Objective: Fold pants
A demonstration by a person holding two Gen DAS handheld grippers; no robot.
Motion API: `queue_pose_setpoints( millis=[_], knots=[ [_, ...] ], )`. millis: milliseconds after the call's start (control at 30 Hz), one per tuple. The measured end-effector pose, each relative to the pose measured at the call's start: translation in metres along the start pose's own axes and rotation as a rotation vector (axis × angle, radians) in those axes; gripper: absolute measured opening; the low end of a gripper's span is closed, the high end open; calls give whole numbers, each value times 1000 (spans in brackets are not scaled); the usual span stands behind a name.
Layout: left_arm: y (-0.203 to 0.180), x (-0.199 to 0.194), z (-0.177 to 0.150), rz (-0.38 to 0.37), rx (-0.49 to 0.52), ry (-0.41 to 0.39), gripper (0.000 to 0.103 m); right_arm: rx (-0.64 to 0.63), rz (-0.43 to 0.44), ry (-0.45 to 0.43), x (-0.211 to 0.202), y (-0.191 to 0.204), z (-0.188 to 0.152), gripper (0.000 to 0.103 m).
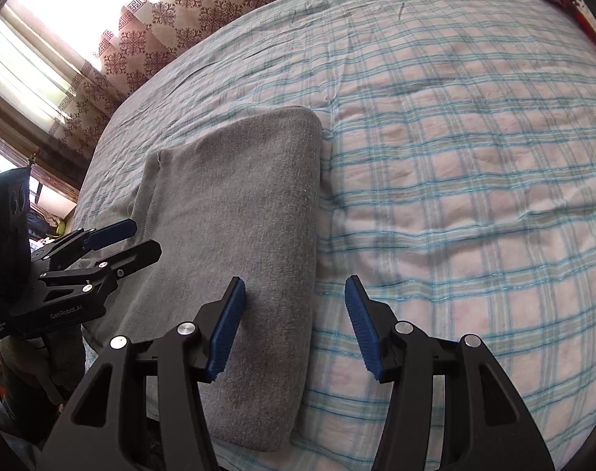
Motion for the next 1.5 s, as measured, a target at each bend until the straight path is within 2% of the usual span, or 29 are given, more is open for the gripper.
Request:
queue_pose_setpoints(
  millis=[67, 300, 500, 700, 767, 867, 1033, 1133, 1233, 1500],
  knots=[
    [3, 2, -7, 2, -15, 13, 74, 12, 17, 14, 2, 3, -3, 65],
    [3, 4, -23, -4, -24, 11, 77, 7, 21, 35, 4, 9, -17, 66],
    [2, 1, -19, -24, -38, 26, 79, 8, 27, 37, 6, 9, -20, 67],
    [-3, 0, -8, -55, -54, 42, 79, -30, 52, 38, 5, 20, -20, 49],
    [-7, -3, -2, -57, -40, 35, 79, -39, 48, 23, 2, 22, -18, 40],
    [-14, -5, 7, -74, -27, 35, 79, -90, 27, -18, -9, 31, -12, 32],
    [-28, -2, 26, -93, 7, 57, 79, -211, -40, -89, -24, 54, -7, 28],
    [-42, 1, 39, -114, 36, 79, 83, -264, -67, -120, -30, 65, -5, 27],
    [-61, 3, 51, -159, 52, 106, 84, -314, -91, -145, -35, 75, -4, 27],
    [-75, 20, 65, -137, 54, 242, 84, -438, -204, -191, -34, 87, -10, 27]
  ],
)
Point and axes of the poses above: each gripper's, at about its wrist camera, not at the fingertips, and x roughly the way its jaws point, y to its left, z to its top, the point moved 9 cm from there along x, roughly the way its jaws point, and after that the axes turned 1 degree about -x, right-handed, at the moved point
